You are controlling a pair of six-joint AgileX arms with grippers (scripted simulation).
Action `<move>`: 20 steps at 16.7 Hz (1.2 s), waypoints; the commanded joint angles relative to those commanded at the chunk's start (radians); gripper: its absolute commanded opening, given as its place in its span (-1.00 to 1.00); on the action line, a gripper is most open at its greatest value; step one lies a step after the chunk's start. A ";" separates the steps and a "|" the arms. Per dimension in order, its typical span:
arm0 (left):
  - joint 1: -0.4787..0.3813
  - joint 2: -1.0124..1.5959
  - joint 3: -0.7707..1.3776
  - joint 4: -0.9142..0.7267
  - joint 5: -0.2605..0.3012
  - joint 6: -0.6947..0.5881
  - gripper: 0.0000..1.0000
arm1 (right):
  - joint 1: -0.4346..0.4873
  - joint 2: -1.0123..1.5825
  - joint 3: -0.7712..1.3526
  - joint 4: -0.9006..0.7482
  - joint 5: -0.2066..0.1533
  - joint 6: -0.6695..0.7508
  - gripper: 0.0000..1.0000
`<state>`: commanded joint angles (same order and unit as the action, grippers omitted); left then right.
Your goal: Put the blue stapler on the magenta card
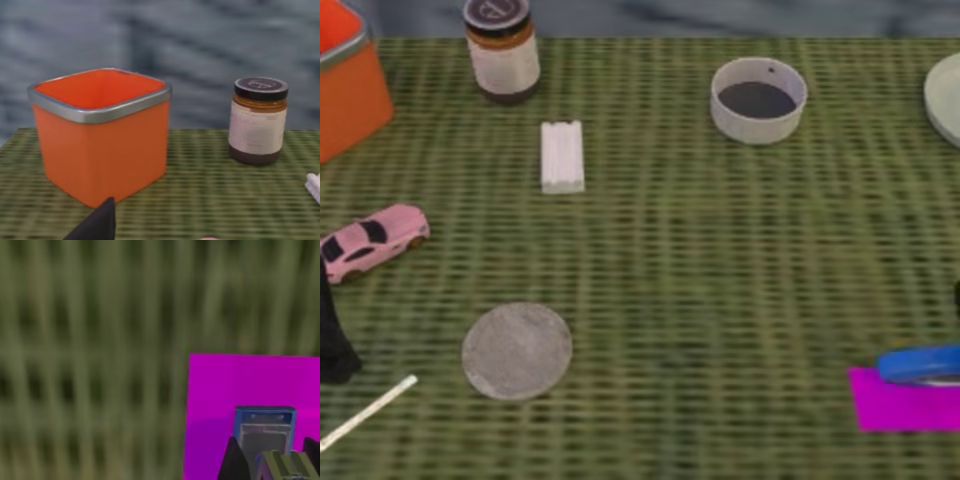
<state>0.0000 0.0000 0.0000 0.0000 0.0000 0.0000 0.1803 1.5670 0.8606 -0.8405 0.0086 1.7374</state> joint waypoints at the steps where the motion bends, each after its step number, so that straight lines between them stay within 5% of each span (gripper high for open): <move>1: 0.000 0.000 0.000 0.000 0.000 0.000 1.00 | 0.009 0.016 -0.026 0.040 0.001 0.009 -1.00; 7: 0.000 0.000 0.000 0.000 0.000 0.000 1.00 | 0.024 0.041 -0.068 0.098 0.001 0.024 -1.00; 20: 0.000 0.000 0.000 0.000 0.000 0.000 1.00 | 0.024 0.041 -0.068 0.098 0.001 0.024 0.96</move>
<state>0.0000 0.0000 0.0000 0.0000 0.0000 0.0000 0.2045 1.6078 0.7924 -0.7425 0.0096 1.7618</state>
